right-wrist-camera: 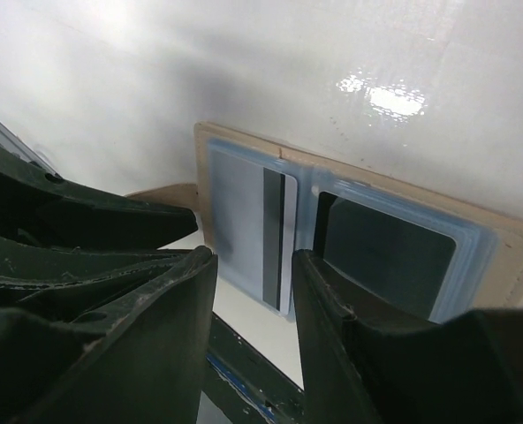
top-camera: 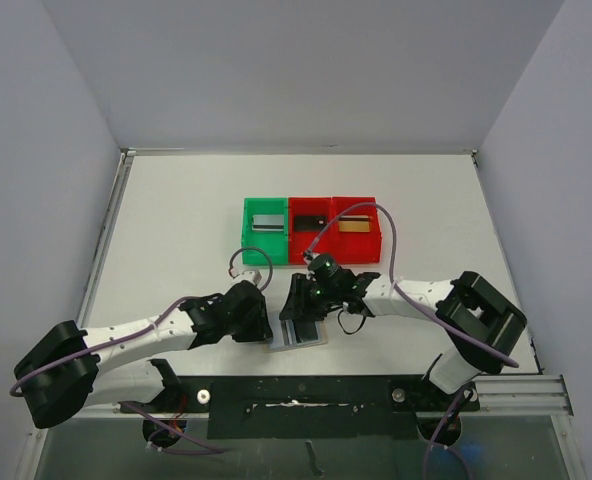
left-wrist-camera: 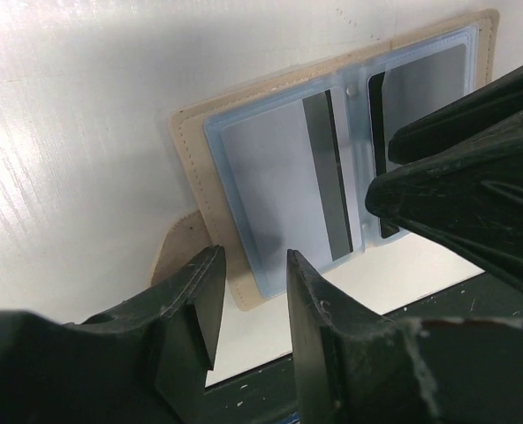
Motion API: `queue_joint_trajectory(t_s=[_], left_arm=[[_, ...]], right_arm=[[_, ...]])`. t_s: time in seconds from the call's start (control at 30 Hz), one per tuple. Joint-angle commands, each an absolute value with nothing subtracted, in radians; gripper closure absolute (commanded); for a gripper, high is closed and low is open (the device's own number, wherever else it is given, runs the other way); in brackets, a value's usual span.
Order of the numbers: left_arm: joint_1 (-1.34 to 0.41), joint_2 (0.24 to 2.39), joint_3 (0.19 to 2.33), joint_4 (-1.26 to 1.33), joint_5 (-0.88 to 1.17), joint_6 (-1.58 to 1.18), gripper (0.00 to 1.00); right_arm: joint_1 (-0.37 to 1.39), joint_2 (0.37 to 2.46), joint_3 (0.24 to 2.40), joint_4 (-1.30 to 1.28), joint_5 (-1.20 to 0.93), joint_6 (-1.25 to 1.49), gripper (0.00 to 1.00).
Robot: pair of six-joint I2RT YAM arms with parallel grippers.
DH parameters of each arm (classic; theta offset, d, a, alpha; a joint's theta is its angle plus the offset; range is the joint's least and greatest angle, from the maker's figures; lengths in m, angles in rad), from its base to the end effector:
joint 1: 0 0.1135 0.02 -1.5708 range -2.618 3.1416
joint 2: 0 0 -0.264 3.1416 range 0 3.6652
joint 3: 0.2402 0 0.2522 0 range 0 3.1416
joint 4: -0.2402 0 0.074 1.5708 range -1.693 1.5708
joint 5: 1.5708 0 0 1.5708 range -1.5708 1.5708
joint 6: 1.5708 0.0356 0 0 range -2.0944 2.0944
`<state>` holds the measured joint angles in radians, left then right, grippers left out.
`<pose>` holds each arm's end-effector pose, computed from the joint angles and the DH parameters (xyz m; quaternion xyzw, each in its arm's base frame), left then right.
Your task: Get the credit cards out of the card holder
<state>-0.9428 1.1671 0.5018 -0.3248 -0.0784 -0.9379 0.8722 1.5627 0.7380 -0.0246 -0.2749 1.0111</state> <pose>0.1234 -0.1652 0.1607 -0.0089 0.9574 -0.2089 0.1990 0.1854 0.2357 0.1570 0.0161 0.9279 0.3581 0.1021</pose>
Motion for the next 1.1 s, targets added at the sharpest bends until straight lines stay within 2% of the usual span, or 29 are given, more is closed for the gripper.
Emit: queue_joint_trajectory(t_s=[0.0,0.33,0.7,1.07], left_arm=[[-0.94,1.175,0.513,-0.296,-0.089,-0.932,0.68],[-0.939,1.206,0.524,-0.29,-0.092,-0.92,0.72],[-0.94,1.233,0.522,-0.289,-0.094,-0.923,0.76],[-0.939,1.228,0.52,-0.298,-0.101,-0.922,0.77]], right_arm=[[0.889,1.584,0.815,-0.051,-0.293,0.98,0.61],[0.902,1.625,0.864,-0.164,-0.231,0.967,0.66],[0.903,1.675,0.85,-0.104,-0.282,0.976,0.72],[0.893,1.64,0.819,-0.029,-0.324,0.987,0.95]])
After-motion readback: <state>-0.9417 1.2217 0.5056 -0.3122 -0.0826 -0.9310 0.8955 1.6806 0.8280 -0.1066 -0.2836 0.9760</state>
